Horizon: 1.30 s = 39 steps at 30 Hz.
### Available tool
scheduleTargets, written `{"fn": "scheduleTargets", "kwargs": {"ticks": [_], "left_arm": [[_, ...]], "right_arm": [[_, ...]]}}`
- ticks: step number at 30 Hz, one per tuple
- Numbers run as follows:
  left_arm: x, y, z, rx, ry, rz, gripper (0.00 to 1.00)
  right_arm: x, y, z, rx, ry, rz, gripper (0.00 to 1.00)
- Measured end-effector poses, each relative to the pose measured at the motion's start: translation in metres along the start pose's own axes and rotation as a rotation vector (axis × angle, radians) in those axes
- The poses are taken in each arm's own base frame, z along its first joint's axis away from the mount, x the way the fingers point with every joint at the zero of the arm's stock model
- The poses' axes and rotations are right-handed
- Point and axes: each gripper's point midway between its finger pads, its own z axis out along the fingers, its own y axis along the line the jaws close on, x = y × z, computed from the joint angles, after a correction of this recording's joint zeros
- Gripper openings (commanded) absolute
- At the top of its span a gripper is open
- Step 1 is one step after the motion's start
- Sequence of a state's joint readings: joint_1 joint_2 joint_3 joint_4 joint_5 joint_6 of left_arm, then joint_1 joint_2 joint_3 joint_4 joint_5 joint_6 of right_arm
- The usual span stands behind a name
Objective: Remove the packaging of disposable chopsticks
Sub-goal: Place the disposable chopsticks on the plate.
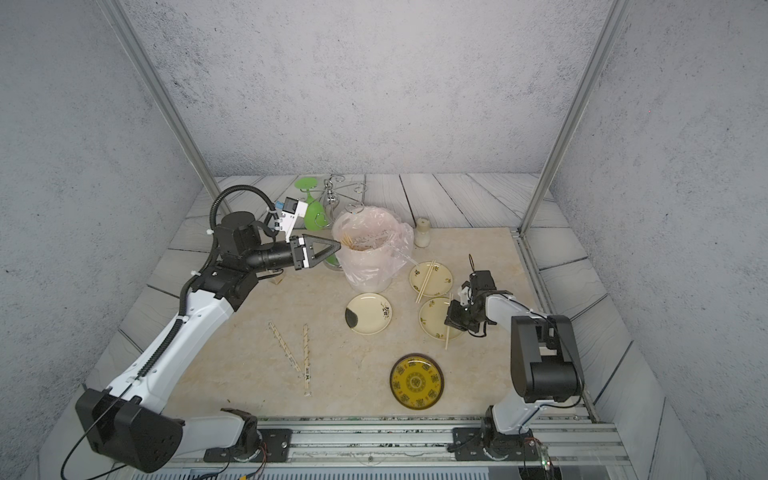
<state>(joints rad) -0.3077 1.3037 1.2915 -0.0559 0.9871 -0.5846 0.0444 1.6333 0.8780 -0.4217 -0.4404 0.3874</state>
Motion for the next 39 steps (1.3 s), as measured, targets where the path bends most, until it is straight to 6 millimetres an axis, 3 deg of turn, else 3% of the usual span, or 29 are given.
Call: {"fn": "scheduleTargets", "kwargs": {"ticks": [18,25,32,39], "left_arm": [[0.000,-0.001,0.000,0.003,0.002,0.000,0.48],[0.000,-0.001,0.000,0.003,0.002,0.000,0.48],[0.000,-0.001,0.000,0.003,0.002,0.000,0.48],[0.001,0.001,0.000,-0.003,0.005,0.004,0.48]], "right_arm": [[-0.003,-0.008,0.007,0.037,0.007,0.000,0.18],[-0.003,-0.009,0.006,0.042,0.005,-0.005,0.27],[-0.005,-0.009,-0.003,0.060,-0.018,-0.009,0.37],[-0.008,-0.007,-0.020,0.091,-0.065,-0.012,0.39]]}}
